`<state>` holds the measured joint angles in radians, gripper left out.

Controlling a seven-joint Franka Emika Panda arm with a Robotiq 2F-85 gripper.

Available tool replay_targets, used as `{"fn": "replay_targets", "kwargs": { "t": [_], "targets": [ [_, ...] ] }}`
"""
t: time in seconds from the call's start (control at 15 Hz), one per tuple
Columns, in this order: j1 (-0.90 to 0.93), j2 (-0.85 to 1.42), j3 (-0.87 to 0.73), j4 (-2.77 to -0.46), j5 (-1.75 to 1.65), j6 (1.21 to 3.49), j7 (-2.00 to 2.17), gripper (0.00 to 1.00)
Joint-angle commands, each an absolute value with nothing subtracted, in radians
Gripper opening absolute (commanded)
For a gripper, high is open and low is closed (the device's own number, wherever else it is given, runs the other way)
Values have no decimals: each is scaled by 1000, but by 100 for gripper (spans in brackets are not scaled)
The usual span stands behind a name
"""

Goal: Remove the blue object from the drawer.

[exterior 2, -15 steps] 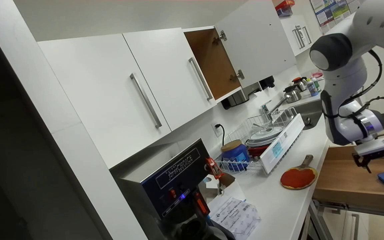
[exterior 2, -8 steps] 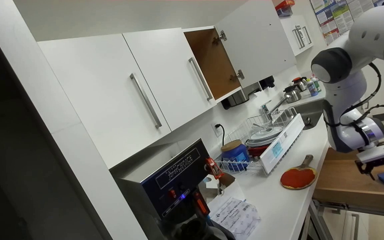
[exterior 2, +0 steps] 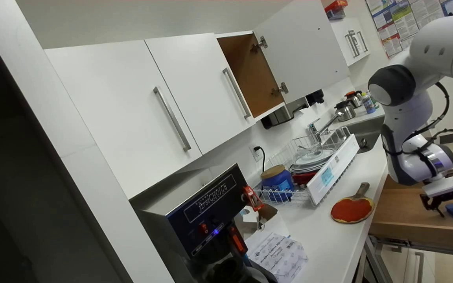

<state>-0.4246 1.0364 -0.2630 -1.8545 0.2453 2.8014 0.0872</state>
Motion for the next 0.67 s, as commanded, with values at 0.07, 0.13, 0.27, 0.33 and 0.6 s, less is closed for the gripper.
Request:
{"fn": "replay_targets", "kwargs": {
  "t": [0.07, 0.13, 0.27, 0.33, 0.6],
  "targets": [
    [-408, 1059, -274, -1821, 229, 2776, 128, 60],
    [-407, 1060, -274, -1819, 229, 2776, 128, 52],
    [-405, 1060, -276, -1818, 229, 2777, 130, 38],
    [-405, 1061, -276, -1818, 230, 2777, 131, 37],
    [-392, 1027, -287, -1862, 235, 2801, 140, 35]
  ]
}}
